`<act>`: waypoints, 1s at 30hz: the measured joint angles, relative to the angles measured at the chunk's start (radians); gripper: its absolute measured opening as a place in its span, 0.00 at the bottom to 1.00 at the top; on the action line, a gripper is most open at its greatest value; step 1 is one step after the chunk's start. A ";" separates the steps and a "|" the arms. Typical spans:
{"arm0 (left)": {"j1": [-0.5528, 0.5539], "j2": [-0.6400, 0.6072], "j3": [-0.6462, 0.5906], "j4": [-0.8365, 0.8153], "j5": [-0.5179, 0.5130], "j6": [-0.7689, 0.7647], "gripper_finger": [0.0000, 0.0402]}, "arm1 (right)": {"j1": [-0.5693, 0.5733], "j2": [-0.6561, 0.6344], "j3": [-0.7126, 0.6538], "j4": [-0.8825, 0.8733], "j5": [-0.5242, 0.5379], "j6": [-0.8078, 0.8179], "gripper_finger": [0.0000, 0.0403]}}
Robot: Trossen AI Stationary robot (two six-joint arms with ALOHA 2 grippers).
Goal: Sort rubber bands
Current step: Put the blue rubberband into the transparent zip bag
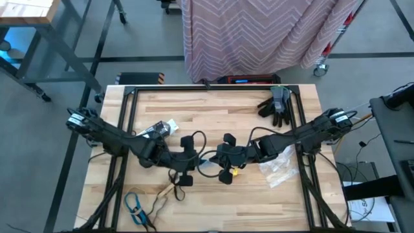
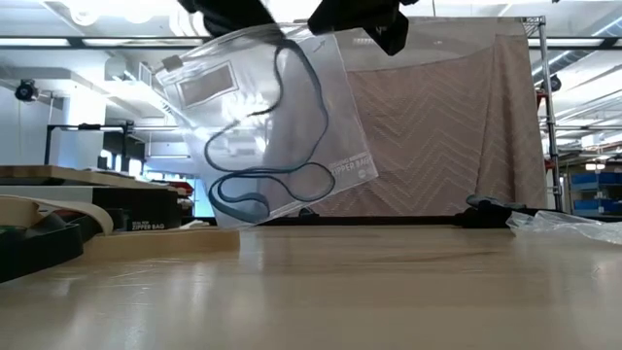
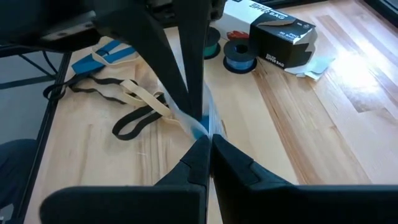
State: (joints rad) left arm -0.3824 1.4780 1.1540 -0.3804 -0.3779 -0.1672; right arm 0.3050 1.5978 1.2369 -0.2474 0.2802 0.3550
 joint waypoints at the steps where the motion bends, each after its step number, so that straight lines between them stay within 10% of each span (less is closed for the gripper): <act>1: 0.000 0.000 0.012 -0.013 -0.001 0.001 0.01 | 0.000 0.000 0.000 0.000 0.000 0.000 0.00; 17: -0.074 -0.046 0.239 -0.489 -0.004 -0.176 0.21 | 0.005 -0.015 0.000 -0.013 0.000 -0.064 0.00; 30: -0.395 -0.186 0.035 -0.651 0.050 -0.793 0.19 | 0.014 -0.025 -0.010 -0.187 0.008 0.053 0.00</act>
State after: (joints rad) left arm -0.7778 1.2916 1.1893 -1.0315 -0.3278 -0.9601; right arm 0.3193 1.5726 1.2266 -0.4342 0.2884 0.4084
